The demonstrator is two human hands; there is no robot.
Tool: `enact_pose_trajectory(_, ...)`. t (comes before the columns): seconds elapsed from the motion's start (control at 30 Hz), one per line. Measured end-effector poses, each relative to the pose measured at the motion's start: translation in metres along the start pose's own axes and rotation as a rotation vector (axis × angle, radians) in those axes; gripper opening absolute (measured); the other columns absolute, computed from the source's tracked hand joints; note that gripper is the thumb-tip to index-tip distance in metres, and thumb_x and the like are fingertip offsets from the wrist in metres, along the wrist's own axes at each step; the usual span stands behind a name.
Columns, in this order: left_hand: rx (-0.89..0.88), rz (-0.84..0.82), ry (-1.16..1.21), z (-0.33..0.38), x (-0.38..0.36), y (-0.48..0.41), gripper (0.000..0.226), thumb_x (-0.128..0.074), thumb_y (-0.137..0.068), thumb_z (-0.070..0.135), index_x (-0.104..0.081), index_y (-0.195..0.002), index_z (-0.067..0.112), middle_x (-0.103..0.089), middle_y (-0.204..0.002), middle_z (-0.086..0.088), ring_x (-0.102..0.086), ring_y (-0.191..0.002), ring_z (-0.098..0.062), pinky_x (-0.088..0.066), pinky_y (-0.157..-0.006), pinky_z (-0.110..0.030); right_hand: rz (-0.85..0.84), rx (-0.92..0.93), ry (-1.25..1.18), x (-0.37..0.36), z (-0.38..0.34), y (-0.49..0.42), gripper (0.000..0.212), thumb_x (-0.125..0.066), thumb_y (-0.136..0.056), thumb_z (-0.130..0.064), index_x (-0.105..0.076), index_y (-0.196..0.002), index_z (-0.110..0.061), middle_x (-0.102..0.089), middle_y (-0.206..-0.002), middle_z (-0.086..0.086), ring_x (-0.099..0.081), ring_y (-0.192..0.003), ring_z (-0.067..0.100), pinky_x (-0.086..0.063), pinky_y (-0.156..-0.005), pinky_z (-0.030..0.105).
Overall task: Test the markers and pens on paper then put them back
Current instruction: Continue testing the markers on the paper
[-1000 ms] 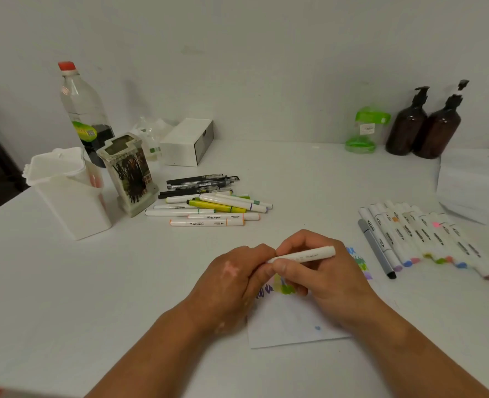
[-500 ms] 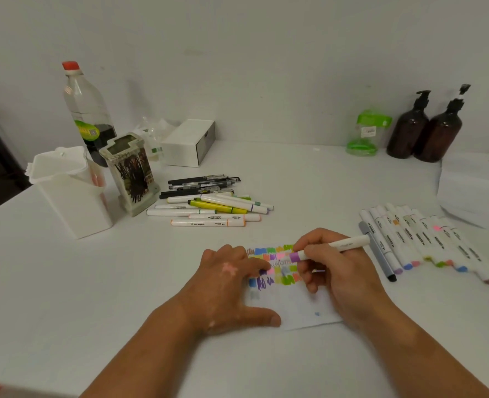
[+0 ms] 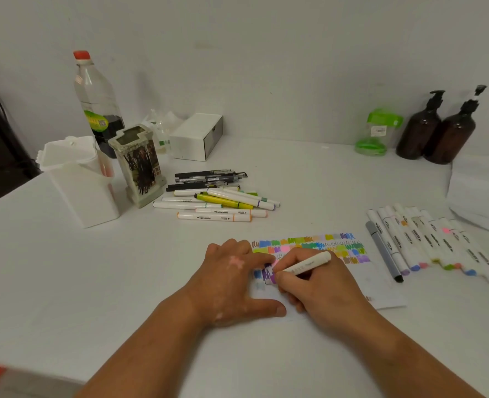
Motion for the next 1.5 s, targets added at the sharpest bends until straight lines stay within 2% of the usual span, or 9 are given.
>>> enact_pose_trajectory(0.47,-0.005,-0.005,-0.005,0.001,0.003,0.000,0.096,-0.043,-0.062,0.097,-0.041,-0.143,0.045,-0.049,-0.107,0.015,-0.039,-0.101,-0.010,-0.033,-0.093,-0.035,-0.005,-0.002,0.070,0.000,-0.001,0.000,0.017,-0.073,-0.083,-0.016,-0.072,-0.071,-0.029,-0.066,-0.060,-0.017,-0.058,-0.050,0.001,-0.039,-0.045,0.013)
enact_pose_trajectory(0.8,0.001,-0.013,0.004,0.001,0.001,0.000,0.098,-0.040,-0.060,0.098,-0.040,-0.143,0.046,-0.049,-0.109,0.015,-0.038,-0.101,-0.009,-0.033,-0.094,-0.036,0.039,-0.011,0.112,0.000,-0.001,0.000,0.014,-0.073,-0.087,-0.019,-0.071,-0.076,-0.028,-0.066,-0.063,-0.022,-0.059,-0.054,-0.003,-0.042,-0.047,0.012)
enact_pose_trajectory(1.03,0.004,-0.010,-0.001,0.000,0.001,0.000,0.098,-0.039,-0.060,0.099,-0.039,-0.142,0.046,-0.049,-0.109,0.016,-0.037,-0.099,-0.009,-0.032,-0.093,-0.034,0.058,-0.008,0.124,0.000,0.000,-0.001,0.016,-0.072,-0.086,-0.018,-0.069,-0.074,-0.027,-0.066,-0.065,-0.023,-0.059,-0.056,-0.003,-0.042,-0.047,0.012)
enact_pose_trajectory(1.13,0.005,-0.009,0.000,0.001,0.002,0.000,0.097,-0.042,-0.061,0.098,-0.039,-0.142,0.046,-0.050,-0.111,0.016,-0.038,-0.101,-0.008,-0.033,-0.095,-0.035,0.037,-0.011,0.132,0.000,0.001,-0.001,0.015,-0.073,-0.085,-0.018,-0.069,-0.073,-0.025,-0.067,-0.066,-0.017,-0.059,-0.057,0.001,-0.042,-0.047,0.014)
enact_pose_trajectory(1.23,0.010,0.018,0.106,0.003,0.004,0.002,0.098,-0.052,-0.060,0.094,-0.029,-0.143,0.048,-0.050,-0.119,0.021,-0.041,-0.105,-0.003,-0.035,-0.099,-0.032,0.115,-0.041,-0.035,0.004,0.003,-0.002,0.017,-0.070,-0.085,-0.013,-0.069,-0.071,-0.022,-0.065,-0.059,-0.006,-0.056,-0.049,0.006,-0.039,-0.042,0.017)
enact_pose_trajectory(1.3,0.039,0.062,0.301,0.001,0.009,0.004,0.091,-0.059,-0.063,0.088,-0.024,-0.140,0.055,-0.045,-0.112,0.030,-0.044,-0.101,0.007,-0.038,-0.090,-0.021,0.179,-0.108,-0.324,0.010,0.005,-0.004,0.021,-0.067,-0.087,-0.005,-0.068,-0.070,-0.017,-0.061,-0.055,0.000,-0.051,-0.044,0.013,-0.035,-0.038,0.024)
enact_pose_trajectory(1.37,0.082,0.130,0.518,-0.003,0.013,0.003,0.067,-0.065,-0.079,0.068,-0.029,-0.134,0.055,-0.046,-0.094,0.024,-0.049,-0.084,0.005,-0.039,-0.071,-0.010,0.230,-0.135,-0.510,0.017,0.007,-0.006,0.025,-0.065,-0.087,0.000,-0.066,-0.067,-0.016,-0.058,-0.056,0.008,-0.047,-0.044,0.015,-0.032,-0.038,0.025)
enact_pose_trajectory(1.43,0.114,0.201,0.717,-0.009,0.017,0.002,0.039,-0.057,-0.096,0.029,-0.038,-0.125,0.046,-0.045,-0.082,0.011,-0.048,-0.071,0.001,-0.042,-0.063,-0.012,0.260,-0.124,-0.578,0.021,0.008,-0.008,0.026,-0.065,-0.087,0.001,-0.065,-0.066,-0.016,-0.057,-0.057,0.011,-0.047,-0.046,0.015,-0.033,-0.037,0.026)
enact_pose_trajectory(1.5,0.137,0.256,0.882,-0.011,0.019,0.003,0.032,-0.043,-0.099,0.007,-0.045,-0.118,0.033,-0.047,-0.080,0.006,-0.049,-0.069,-0.004,-0.044,-0.063,-0.020,0.261,-0.098,-0.579,0.022,0.009,-0.008,0.023,-0.069,-0.086,-0.005,-0.065,-0.067,-0.017,-0.059,-0.059,0.012,-0.049,-0.047,0.016,-0.035,-0.039,0.027)
Point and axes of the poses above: each hand's wrist, its own y-axis away from the middle knuckle, its own x-axis out of the back of the hand, z = x × y, the point moved 1 cm from there along -y, towards the middle knuckle
